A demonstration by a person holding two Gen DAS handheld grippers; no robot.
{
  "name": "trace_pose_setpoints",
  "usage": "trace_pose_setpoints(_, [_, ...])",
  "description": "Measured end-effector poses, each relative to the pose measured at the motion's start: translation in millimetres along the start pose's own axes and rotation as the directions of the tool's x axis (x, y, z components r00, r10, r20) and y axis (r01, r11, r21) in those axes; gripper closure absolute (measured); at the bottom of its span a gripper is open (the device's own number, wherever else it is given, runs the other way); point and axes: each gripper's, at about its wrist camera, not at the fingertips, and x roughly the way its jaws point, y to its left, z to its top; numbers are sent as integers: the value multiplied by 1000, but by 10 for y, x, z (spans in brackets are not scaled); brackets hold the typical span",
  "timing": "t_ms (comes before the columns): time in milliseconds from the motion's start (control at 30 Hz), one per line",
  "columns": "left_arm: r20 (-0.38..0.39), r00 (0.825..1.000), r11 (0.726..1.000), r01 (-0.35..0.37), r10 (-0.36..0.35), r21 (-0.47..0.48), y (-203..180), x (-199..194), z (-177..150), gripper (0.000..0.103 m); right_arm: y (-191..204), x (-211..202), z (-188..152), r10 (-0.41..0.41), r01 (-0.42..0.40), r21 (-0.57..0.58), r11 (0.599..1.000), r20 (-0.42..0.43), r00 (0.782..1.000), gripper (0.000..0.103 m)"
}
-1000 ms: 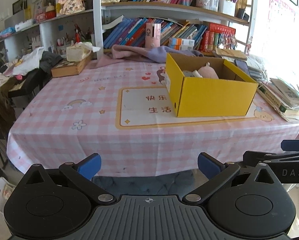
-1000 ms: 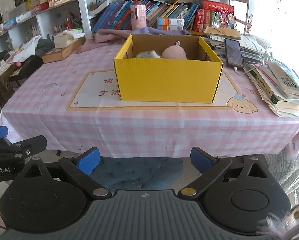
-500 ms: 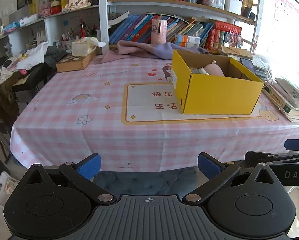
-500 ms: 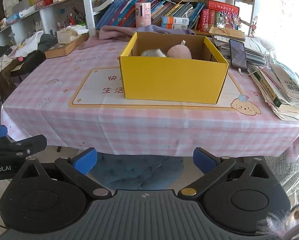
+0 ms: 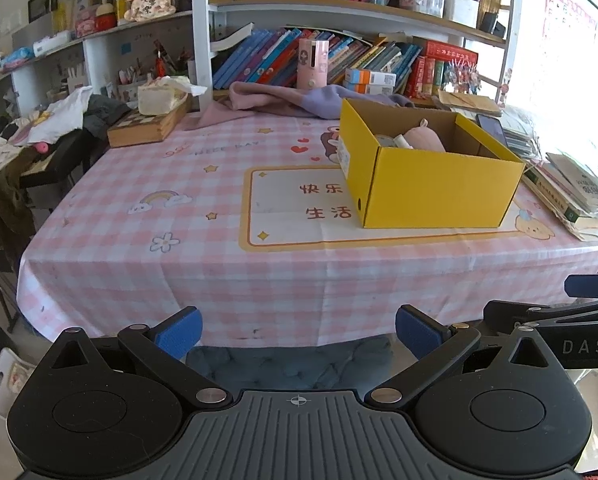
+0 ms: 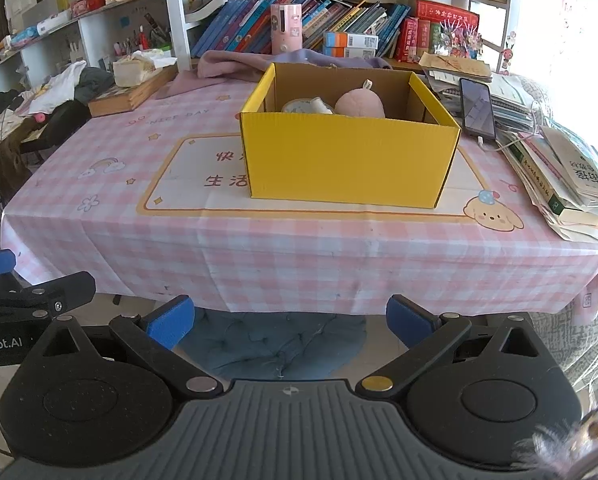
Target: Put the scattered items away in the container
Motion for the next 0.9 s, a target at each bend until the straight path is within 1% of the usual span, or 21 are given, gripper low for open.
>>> trace_pose_setpoints(533, [9, 1000, 1000, -16, 16, 3, 4, -44, 14, 0, 44, 21, 27, 9, -9, -13, 1000, 0, 1000, 0])
trace_pose_setpoints(667, [15, 1000, 1000, -11, 11, 2, 9, -52, 13, 0, 44, 23, 29, 10, -10, -13, 1000, 0, 1000, 0])
trace_pose_setpoints(800, [42, 999, 1000, -3, 3, 2, -1, -86, 15, 0, 51, 22, 24, 8, -8, -11, 1000, 0, 1000, 0])
trace_pose_setpoints(900, [36, 999, 1000, -3, 4, -8, 3, -52, 25, 0, 54, 32, 32, 11, -11, -12, 1000, -6, 1000, 0])
